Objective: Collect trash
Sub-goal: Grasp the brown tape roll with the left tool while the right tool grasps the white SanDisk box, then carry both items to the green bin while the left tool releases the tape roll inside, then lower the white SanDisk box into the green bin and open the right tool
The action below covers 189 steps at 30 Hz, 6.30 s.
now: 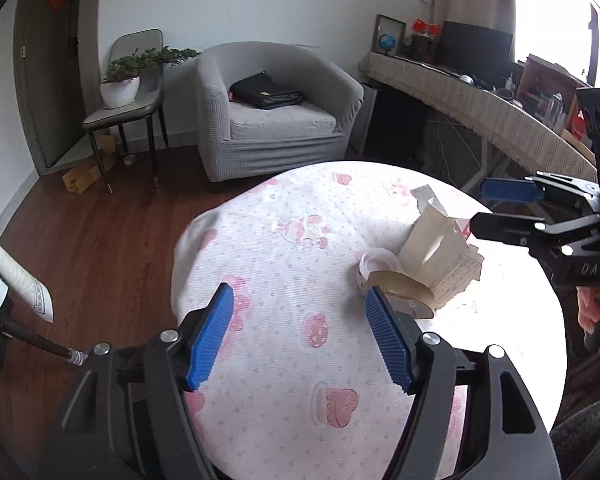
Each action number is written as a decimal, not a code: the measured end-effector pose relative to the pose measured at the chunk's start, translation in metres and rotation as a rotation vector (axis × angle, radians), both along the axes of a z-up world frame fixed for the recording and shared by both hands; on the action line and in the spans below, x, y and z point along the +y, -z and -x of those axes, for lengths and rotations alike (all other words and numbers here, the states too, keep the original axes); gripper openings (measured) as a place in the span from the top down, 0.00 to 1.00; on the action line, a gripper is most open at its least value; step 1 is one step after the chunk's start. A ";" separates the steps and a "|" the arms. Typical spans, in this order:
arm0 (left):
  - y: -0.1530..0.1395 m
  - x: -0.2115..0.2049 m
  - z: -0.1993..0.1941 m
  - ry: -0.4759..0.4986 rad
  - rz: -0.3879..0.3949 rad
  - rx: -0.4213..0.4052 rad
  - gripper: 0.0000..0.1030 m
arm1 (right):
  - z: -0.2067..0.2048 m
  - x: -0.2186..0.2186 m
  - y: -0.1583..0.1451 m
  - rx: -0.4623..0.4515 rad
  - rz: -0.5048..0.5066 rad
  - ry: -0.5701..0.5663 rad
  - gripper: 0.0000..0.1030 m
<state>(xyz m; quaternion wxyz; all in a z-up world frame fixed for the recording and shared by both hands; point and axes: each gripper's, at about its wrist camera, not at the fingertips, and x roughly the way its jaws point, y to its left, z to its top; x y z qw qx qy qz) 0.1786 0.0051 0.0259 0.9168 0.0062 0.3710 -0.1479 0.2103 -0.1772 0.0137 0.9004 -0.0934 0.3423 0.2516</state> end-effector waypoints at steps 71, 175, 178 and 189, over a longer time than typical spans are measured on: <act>0.036 -0.019 -0.005 0.172 0.055 0.112 0.33 | -0.013 0.032 0.053 -0.024 0.092 -0.265 0.85; 0.136 0.296 0.102 -0.425 -0.002 0.376 0.35 | 0.021 0.369 0.130 0.378 0.029 -0.323 0.99; 0.124 0.300 0.105 -0.436 0.006 0.349 0.38 | 0.020 0.374 0.142 0.396 0.050 -0.319 0.99; 0.086 0.300 0.111 -0.454 0.037 0.262 0.47 | 0.029 0.390 0.188 0.467 0.151 -0.363 0.99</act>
